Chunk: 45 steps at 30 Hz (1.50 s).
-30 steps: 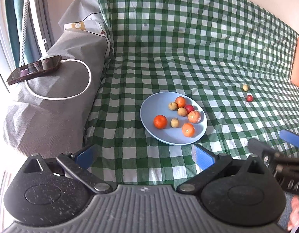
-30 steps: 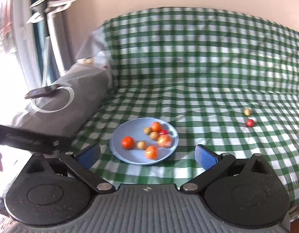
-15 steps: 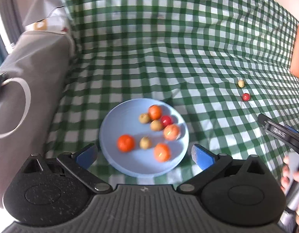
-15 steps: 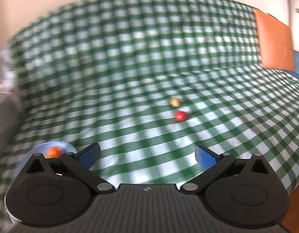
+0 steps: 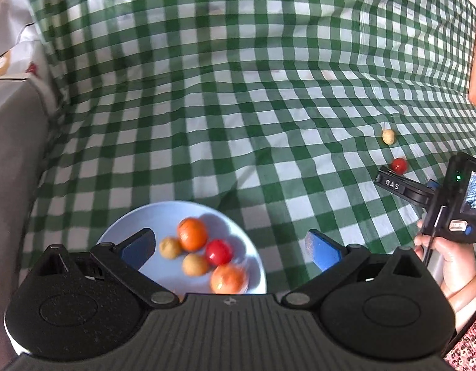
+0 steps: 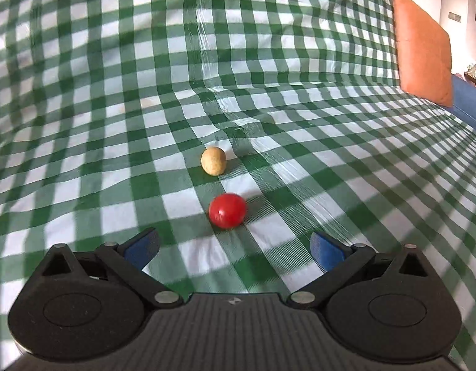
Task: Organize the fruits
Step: 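Grasp the last yellow fruit with the left tool while the right tool grasps the red cherry tomato, then carry the yellow fruit and red cherry tomato to the plate and release both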
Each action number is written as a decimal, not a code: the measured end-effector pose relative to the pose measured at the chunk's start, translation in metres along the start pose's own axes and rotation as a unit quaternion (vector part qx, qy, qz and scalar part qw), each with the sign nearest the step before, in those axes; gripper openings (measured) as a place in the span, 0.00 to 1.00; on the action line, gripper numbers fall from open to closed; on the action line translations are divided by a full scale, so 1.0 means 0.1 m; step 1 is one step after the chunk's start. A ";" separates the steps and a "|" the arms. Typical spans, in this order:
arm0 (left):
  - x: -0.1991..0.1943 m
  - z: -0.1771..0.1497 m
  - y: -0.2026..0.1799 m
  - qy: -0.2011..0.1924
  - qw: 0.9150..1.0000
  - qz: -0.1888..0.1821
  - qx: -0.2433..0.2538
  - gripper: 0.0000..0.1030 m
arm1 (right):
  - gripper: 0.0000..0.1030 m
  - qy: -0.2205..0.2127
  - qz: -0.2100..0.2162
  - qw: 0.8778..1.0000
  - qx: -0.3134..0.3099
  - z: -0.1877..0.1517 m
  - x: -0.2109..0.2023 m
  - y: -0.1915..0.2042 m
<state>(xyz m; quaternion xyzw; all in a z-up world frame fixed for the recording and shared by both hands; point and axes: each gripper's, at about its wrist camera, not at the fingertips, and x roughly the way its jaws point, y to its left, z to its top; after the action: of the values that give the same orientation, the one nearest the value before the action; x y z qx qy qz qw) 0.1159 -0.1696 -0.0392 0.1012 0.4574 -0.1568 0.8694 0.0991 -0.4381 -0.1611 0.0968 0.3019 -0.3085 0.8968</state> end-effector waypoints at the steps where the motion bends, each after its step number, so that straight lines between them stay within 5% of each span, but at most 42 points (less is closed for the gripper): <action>1: 0.06 0.03 -0.04 0.001 1.000 -0.001 0.001 1.00 | 0.99 0.000 -0.001 1.000 0.000 0.01 0.06 0.00; 9: 0.38 0.29 -0.42 -0.016 1.000 -0.011 0.022 1.00 | 0.97 -0.002 -0.016 1.000 0.021 0.04 0.24 -0.19; 14: 0.57 0.56 -0.71 -0.041 0.998 -0.033 0.034 1.00 | 0.76 -0.010 -0.056 0.998 0.025 0.06 0.26 -0.38; 22: 1.14 1.11 -1.48 -0.078 0.988 -0.098 0.086 1.00 | 0.75 -0.008 -0.061 0.997 0.044 0.04 0.27 -0.54; 28: 1.68 1.26 -2.00 -0.038 0.978 -0.154 0.133 1.00 | 0.63 -0.012 -0.061 0.997 0.051 0.05 0.28 -0.60; 33: 1.92 1.29 -2.18 -0.021 0.976 -0.176 0.125 1.00 | 0.60 -0.011 -0.068 0.996 0.049 0.02 0.23 -0.58; 40: 2.09 1.30 -2.40 -0.013 0.975 -0.169 0.145 1.00 | 0.59 -0.011 -0.072 0.996 0.046 0.03 0.23 -0.56; 41: 2.11 1.30 -2.41 -0.010 0.975 -0.166 0.144 0.97 | 0.57 -0.011 -0.071 0.996 0.044 0.03 0.22 -0.56; 43: 2.13 1.30 -2.40 -0.007 0.976 -0.168 0.140 0.69 | 0.50 -0.011 -0.066 0.997 0.038 0.04 0.21 -0.54; 45: 2.09 1.31 -2.38 -0.016 0.971 -0.183 0.150 0.25 | 0.34 -0.013 -0.058 0.998 0.024 0.05 0.19 -0.50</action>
<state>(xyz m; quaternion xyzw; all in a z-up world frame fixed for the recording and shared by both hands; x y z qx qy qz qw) 0.2407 -0.4705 -0.1464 0.1427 0.4255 -0.3821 0.8078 0.0832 -0.4885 -0.1684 0.0969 0.2880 -0.3681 0.8787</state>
